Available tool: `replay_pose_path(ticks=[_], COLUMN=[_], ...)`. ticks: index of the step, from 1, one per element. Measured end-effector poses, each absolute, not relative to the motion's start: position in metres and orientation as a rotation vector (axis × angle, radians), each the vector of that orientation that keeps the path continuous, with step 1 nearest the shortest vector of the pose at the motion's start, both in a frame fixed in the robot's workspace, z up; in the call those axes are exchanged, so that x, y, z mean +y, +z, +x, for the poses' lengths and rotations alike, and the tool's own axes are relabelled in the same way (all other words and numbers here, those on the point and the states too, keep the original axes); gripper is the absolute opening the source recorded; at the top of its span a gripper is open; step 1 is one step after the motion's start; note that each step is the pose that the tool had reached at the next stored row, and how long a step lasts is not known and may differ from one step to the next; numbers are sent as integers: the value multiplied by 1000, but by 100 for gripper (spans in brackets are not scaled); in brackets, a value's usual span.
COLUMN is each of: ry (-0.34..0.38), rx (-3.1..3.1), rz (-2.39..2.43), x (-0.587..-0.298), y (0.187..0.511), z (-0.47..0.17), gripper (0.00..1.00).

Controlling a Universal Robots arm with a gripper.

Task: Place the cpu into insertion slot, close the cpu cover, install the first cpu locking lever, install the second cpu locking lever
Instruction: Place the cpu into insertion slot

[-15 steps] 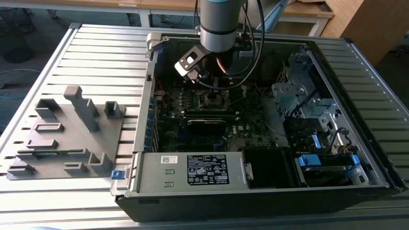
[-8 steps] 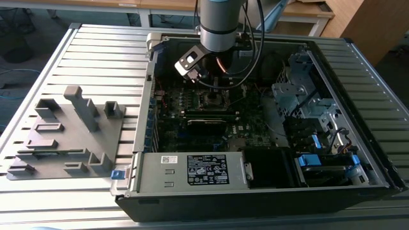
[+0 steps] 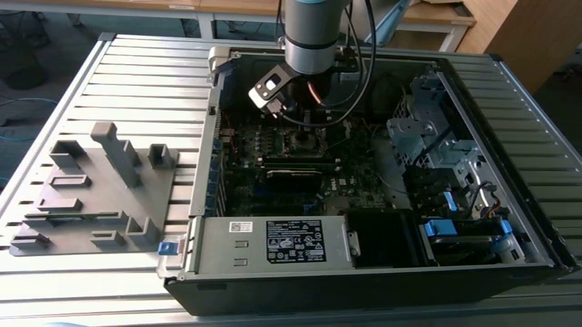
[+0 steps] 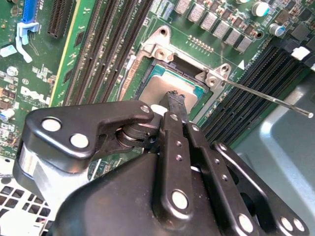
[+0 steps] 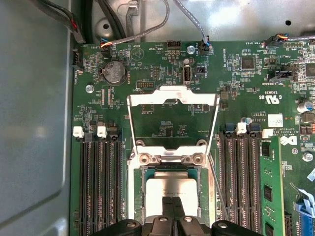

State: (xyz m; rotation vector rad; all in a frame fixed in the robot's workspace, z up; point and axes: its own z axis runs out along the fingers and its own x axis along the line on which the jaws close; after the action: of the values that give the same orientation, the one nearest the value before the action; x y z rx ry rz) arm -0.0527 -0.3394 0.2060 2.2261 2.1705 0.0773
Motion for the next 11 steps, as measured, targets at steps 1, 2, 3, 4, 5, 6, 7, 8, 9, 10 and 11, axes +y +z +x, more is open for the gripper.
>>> replay_pose_path(ticks=[1, 2, 3, 4, 5, 6, 7, 8, 9, 10, 11], ry=[78, 78, 77, 77, 77, 77, 77, 77, 78, 77, 77], rx=[2171, 2171, 2171, 2171, 2171, 2171, 2171, 2171, 2170, 2170, 2169], rz=[2226, 2226, 2226, 2226, 2226, 2226, 2226, 2226, 2226, 2227, 2227], x=[-339, -339, -339, -339, -339, -339, -339, -339, -339, -339, -339], y=[206, 205, 205, 205, 205, 205, 205, 205, 205, 204, 204], z=[-53, -53, -53, -53, -53, -53, -53, -53, -53, -53, -53], gripper=[11, 11, 11, 11, 11, 11, 11, 11, 11, 11, 11])
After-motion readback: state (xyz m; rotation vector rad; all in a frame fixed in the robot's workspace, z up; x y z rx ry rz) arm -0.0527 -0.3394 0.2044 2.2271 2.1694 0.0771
